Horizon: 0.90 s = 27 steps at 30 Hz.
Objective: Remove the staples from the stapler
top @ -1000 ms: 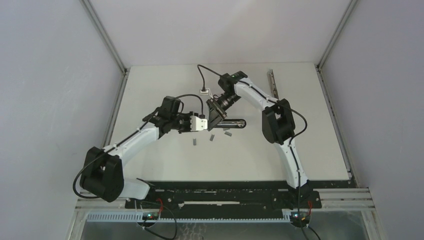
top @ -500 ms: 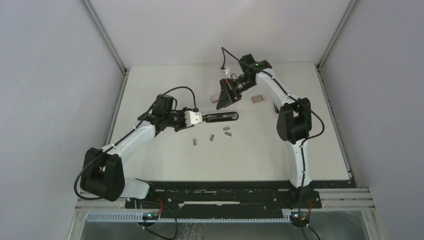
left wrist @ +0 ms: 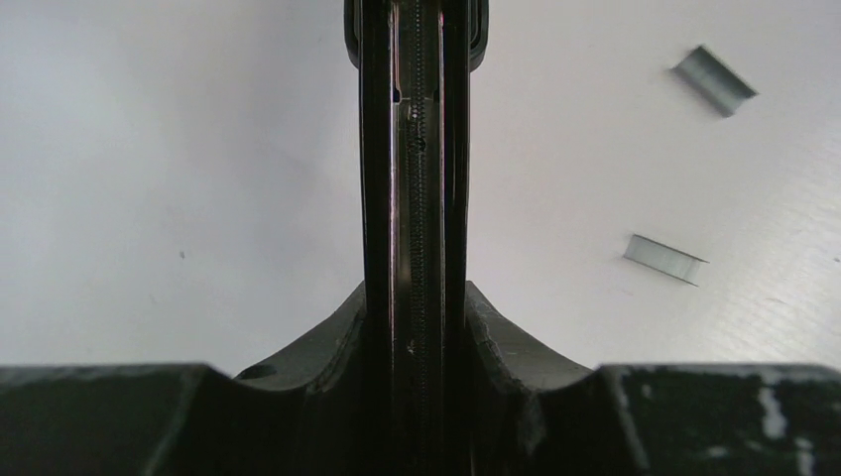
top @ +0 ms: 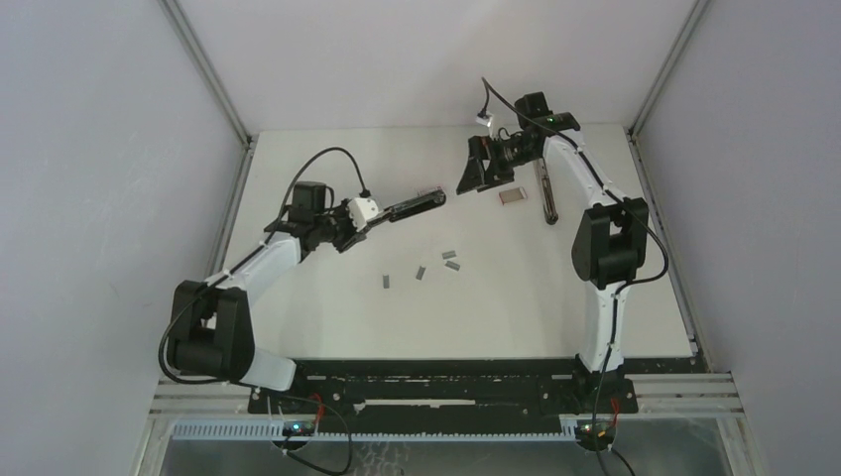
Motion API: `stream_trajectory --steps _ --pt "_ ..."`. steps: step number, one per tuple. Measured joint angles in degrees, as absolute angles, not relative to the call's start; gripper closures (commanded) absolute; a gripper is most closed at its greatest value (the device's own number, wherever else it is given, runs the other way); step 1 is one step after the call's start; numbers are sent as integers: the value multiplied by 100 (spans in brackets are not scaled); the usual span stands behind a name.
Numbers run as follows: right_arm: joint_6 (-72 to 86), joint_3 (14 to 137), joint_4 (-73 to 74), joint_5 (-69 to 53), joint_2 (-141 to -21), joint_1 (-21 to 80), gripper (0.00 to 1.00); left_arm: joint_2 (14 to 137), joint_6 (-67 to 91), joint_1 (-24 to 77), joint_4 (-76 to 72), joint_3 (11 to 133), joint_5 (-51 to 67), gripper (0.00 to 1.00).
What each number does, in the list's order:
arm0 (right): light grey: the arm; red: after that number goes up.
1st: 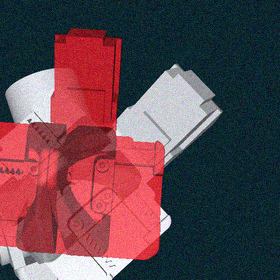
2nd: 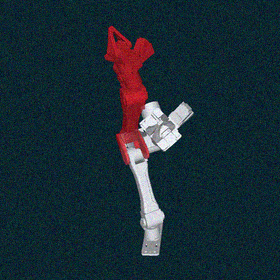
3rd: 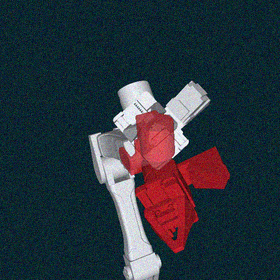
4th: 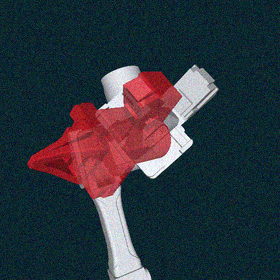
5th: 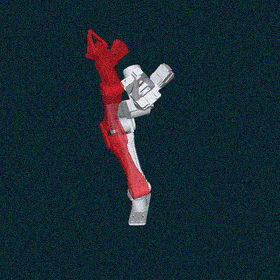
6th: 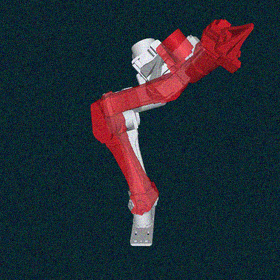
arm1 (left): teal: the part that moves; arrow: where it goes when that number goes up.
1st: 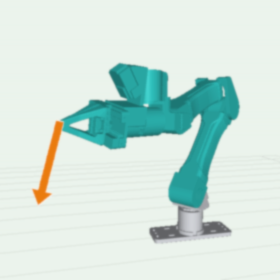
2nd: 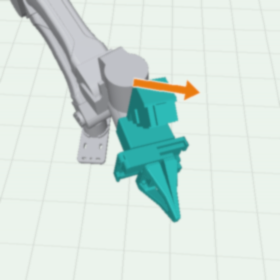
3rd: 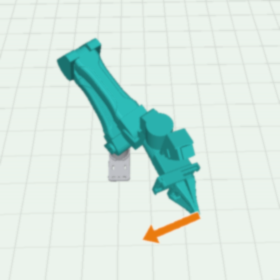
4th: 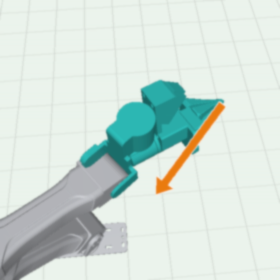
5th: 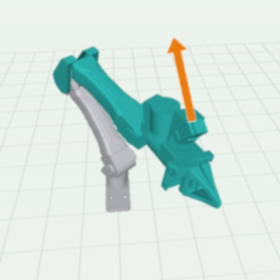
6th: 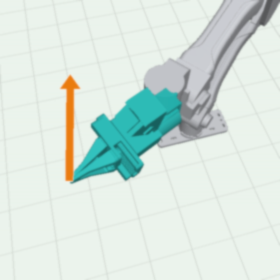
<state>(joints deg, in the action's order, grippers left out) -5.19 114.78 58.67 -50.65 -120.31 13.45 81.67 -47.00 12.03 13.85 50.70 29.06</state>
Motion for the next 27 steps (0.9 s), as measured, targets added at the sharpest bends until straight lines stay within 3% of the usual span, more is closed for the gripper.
stream_trajectory --steps 27 --pt "-360 10962 5586 -4740 -11550 427 0 9688 -1656 582 854 6396 812 100"
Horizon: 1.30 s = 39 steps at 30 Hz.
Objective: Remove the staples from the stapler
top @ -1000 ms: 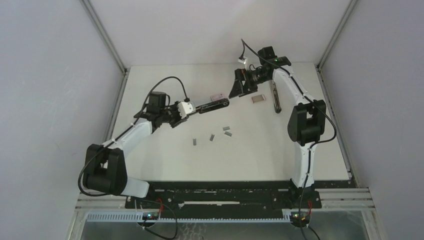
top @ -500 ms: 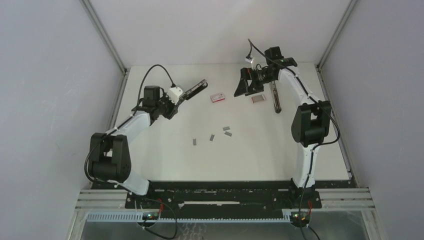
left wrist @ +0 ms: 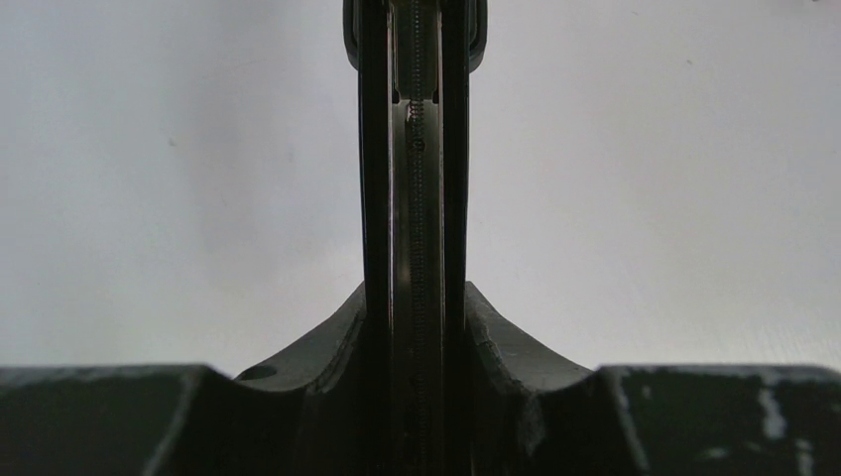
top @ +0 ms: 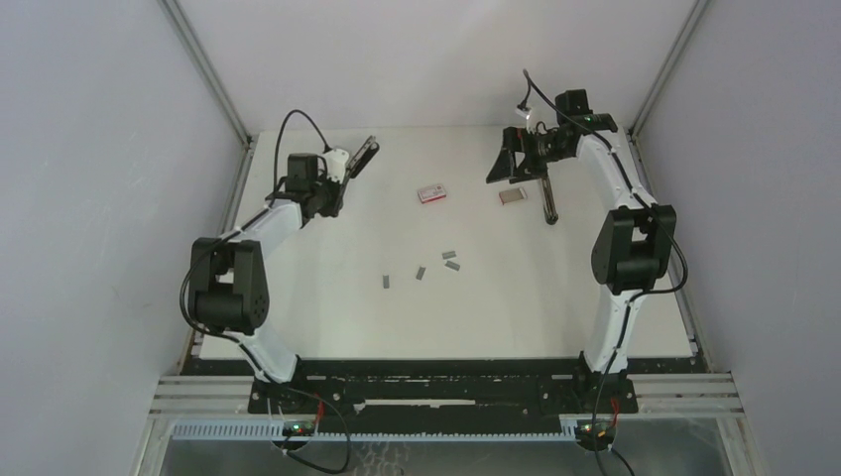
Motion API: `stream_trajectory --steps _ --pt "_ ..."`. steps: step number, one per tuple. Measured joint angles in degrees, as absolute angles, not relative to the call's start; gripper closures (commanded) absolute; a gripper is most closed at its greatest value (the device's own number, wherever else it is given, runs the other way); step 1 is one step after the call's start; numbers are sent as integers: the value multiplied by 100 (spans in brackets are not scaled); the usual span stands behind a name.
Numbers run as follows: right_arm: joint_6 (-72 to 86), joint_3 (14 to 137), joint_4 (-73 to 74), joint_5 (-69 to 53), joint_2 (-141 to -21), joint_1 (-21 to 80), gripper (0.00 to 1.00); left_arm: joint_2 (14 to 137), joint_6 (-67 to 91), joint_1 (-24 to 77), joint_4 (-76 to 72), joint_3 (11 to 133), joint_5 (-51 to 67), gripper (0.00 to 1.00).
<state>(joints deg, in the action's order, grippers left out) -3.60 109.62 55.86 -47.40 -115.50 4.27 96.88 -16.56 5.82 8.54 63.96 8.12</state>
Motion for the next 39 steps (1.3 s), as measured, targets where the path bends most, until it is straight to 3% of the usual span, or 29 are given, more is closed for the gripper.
stream_trajectory --steps 30,39 --pt "-381 9708 5299 -4644 -10711 10 0 11483 -301 211 1933 8309 -187 100" --pt "-381 9651 5245 -4663 -10711 10 0 11904 -202 207 2246 8864 -180 94"
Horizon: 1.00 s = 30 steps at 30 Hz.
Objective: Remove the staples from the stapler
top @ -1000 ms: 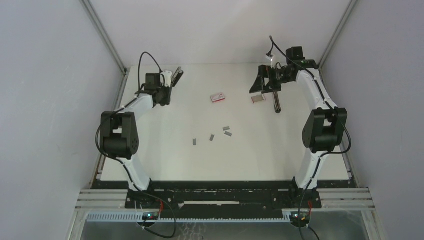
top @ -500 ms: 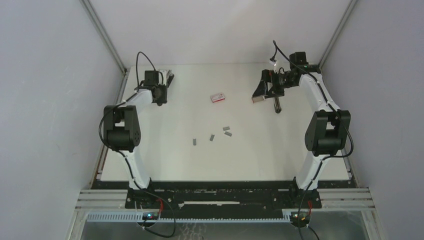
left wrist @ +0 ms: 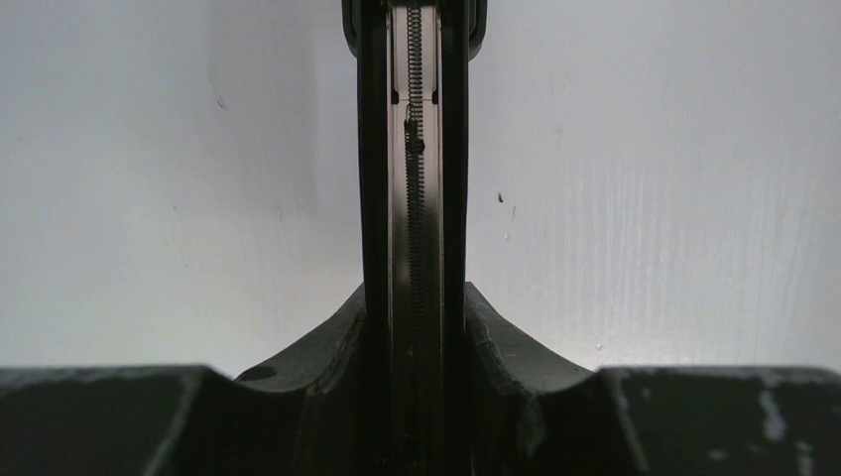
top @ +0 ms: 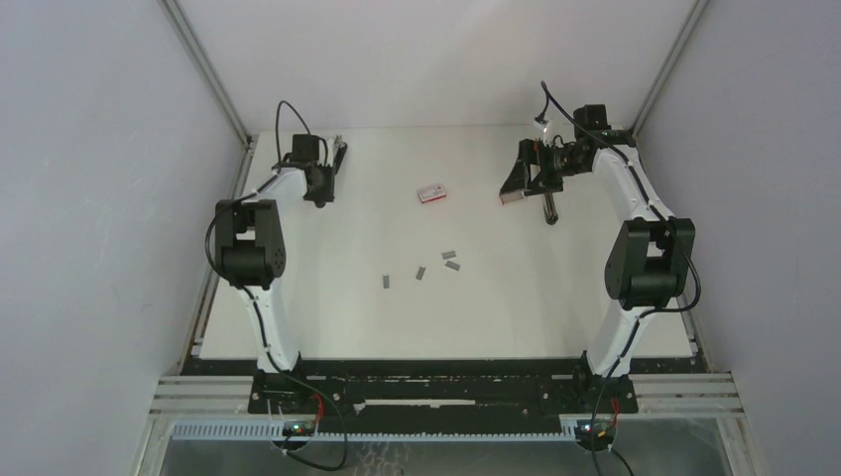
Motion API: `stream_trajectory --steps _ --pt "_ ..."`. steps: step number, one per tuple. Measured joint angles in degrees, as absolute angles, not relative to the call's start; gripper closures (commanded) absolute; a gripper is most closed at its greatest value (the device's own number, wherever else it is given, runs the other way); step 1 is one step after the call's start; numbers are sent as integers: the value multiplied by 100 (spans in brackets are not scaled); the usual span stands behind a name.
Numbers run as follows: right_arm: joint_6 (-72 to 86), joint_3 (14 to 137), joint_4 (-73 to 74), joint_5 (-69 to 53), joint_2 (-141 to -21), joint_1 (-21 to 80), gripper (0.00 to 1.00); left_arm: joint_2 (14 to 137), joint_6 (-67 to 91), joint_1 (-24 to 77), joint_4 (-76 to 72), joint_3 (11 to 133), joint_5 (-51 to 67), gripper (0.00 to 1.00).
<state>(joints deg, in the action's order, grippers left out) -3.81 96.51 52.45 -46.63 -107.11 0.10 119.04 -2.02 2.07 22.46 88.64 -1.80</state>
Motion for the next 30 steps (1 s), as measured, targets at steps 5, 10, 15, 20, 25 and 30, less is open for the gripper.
stream_trajectory --steps 5,10,15,20,25,30 --pt "-381 9636 5245 -4689 -10711 10 0 12049 -200 207 2418 8906 -183 91" --pt "-381 9636 5245 -4705 -10711 10 0 12175 -193 207 2565 8982 -183 88" --pt "-381 9627 5242 -4707 -10711 10 0 12178 -180 204 2611 8982 -180 79" --pt "-381 9627 5242 -4713 -10711 8 0 12204 -152 204 2611 8982 -183 69" --pt "-381 9627 5242 -4729 -10711 8 0 12210 -145 207 2604 8982 -183 59" --pt "-381 9627 5242 -4751 -10711 8 0 12210 -145 207 2495 8982 -183 53"
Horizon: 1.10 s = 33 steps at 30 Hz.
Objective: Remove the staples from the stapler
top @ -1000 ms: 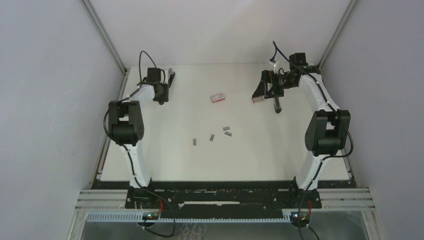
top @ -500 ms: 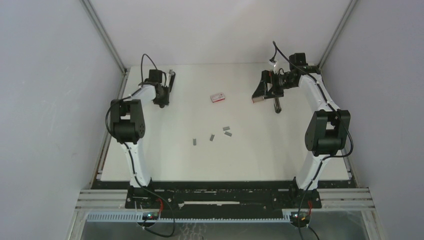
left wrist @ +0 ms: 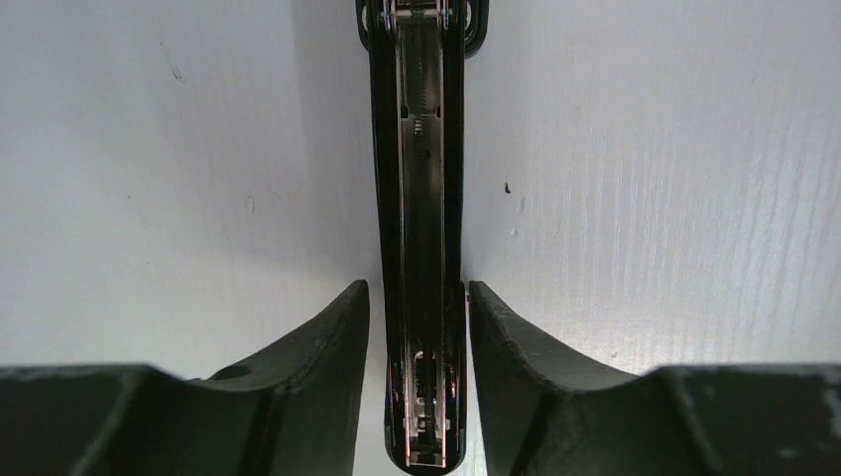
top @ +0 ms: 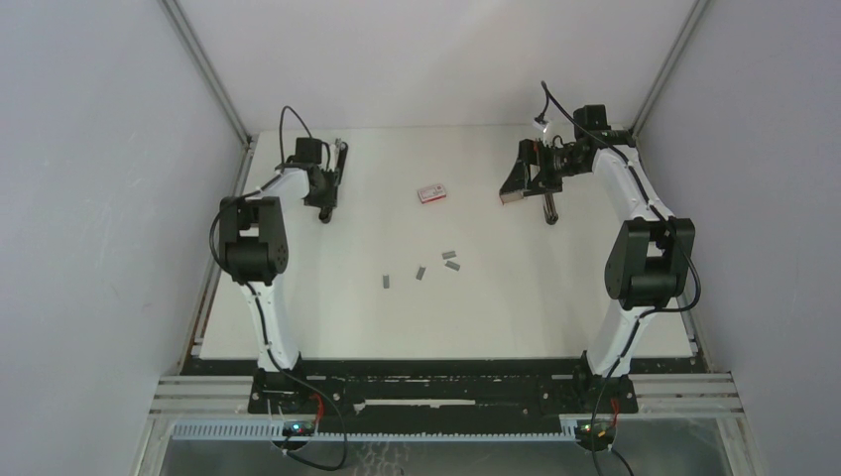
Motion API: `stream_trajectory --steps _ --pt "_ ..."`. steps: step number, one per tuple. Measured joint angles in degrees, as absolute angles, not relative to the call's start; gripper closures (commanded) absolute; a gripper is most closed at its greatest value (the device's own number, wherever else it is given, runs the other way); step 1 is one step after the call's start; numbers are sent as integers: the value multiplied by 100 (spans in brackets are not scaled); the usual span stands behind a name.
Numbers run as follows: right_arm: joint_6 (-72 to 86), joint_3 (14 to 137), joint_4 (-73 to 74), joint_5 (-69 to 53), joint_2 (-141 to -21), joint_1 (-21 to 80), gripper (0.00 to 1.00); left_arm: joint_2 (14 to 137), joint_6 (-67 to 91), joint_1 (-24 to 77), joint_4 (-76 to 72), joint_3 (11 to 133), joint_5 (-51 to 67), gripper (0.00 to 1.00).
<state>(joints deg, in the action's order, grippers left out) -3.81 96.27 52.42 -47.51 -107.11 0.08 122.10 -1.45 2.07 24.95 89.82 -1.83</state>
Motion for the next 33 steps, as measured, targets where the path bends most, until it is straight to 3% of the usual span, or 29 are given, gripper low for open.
stream_trajectory --steps 20,21,24,26,29,30,31,33 --pt "-390 9555 5212 -4665 -10582 8 0 11987 -154 189 2281 8912 -246 48" --pt "-392 9518 5203 -4624 -10534 8 0 11904 -158 185 2261 8877 -246 41" --pt "-423 9441 5203 -4456 -10359 8 0 11572 -200 174 2209 8781 -244 37" --pt "-456 9441 5190 -4324 -10272 8 0 11319 -215 169 2145 8705 -242 23" --pt "-537 9441 5188 -4110 -10189 10 0 10940 -290 169 2086 8543 -248 21" --pt "-567 9439 5190 -4042 -10173 10 0 10807 -320 167 2045 8460 -255 6" --pt "-609 9430 5186 -3970 -10160 19 0 10691 -344 167 2032 8392 -263 0" --pt "-687 9367 5177 -3850 -10130 58 0 10438 -434 167 1931 8187 -270 0"
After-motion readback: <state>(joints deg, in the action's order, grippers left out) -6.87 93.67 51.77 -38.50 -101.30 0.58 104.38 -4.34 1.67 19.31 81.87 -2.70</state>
